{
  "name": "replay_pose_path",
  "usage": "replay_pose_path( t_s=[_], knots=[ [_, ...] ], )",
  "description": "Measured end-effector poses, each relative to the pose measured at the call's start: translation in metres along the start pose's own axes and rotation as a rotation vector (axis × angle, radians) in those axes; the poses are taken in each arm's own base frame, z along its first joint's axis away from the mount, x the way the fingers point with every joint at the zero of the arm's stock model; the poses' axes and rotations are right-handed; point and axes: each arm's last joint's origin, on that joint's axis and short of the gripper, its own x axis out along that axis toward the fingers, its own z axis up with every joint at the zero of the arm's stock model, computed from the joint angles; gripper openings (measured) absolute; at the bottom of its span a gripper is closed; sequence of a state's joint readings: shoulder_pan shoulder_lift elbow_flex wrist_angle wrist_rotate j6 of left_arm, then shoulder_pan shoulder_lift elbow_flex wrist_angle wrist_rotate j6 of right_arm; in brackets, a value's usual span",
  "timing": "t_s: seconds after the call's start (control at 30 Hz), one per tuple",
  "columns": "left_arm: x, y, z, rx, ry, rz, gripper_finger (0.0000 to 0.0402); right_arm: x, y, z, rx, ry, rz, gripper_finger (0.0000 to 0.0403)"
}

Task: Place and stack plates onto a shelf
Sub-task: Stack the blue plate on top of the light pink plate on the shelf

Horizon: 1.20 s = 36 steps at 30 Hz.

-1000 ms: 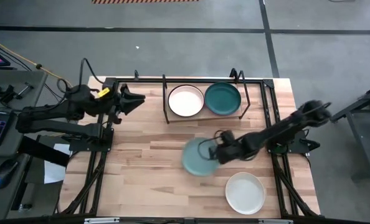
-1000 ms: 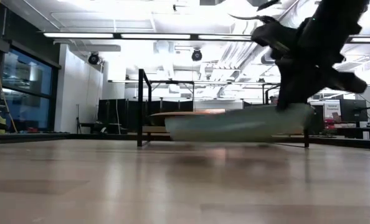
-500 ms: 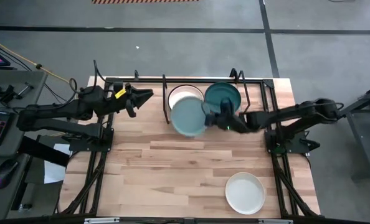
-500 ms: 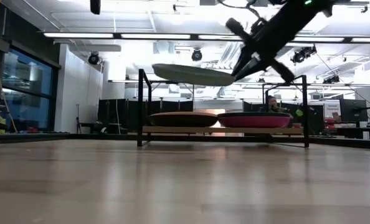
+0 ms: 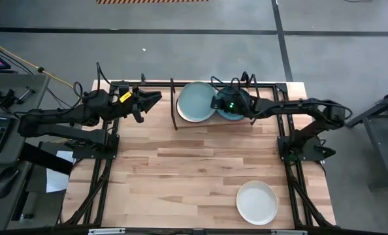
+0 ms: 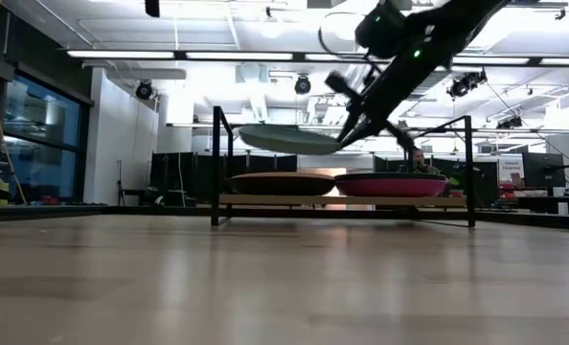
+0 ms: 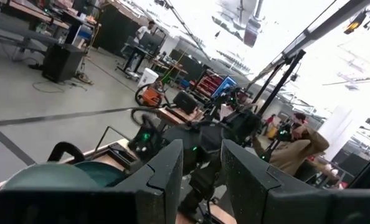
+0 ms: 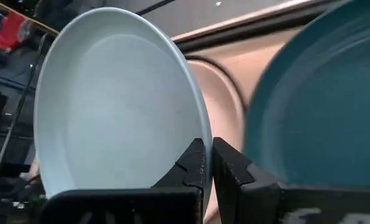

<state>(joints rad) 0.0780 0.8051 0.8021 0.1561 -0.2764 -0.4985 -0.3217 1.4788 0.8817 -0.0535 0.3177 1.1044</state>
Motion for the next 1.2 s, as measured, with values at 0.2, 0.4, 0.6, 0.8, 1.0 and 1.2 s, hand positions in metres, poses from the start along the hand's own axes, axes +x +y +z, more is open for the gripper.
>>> replay_pose_path(
  t_s=[0.2, 0.4, 0.6, 0.8, 1.0, 1.2],
  knots=[
    [0.0, 0.0, 0.0, 0.005, 0.001, -0.002, 0.0099, 0.027, -0.007, -0.012, 0.124, 0.034, -0.026, 0.0],
    [0.0, 0.0, -0.001, 0.007, 0.006, -0.001, 0.0099, 0.031, -0.008, -0.015, 0.171, 0.047, -0.021, 0.0],
    [0.0, 0.0, 0.0, 0.056, 0.006, -0.002, 0.0099, 0.032, -0.006, -0.014, 0.178, 0.039, -0.003, 0.0003],
    [0.0, 0.0, 0.0, 0.065, 0.005, -0.003, 0.0099, 0.031, -0.006, -0.014, 0.165, 0.056, 0.004, 0.0055],
    [0.0, 0.0, 0.0, 0.065, 0.005, -0.003, 0.0099, 0.027, -0.004, -0.01, 0.126, 0.075, 0.028, 0.0124],
    [0.0, 0.0, 0.0, 0.065, 0.005, -0.004, 0.0099, 0.006, 0.0, 0.007, 0.024, 0.038, 0.065, 0.0154]
  ],
)
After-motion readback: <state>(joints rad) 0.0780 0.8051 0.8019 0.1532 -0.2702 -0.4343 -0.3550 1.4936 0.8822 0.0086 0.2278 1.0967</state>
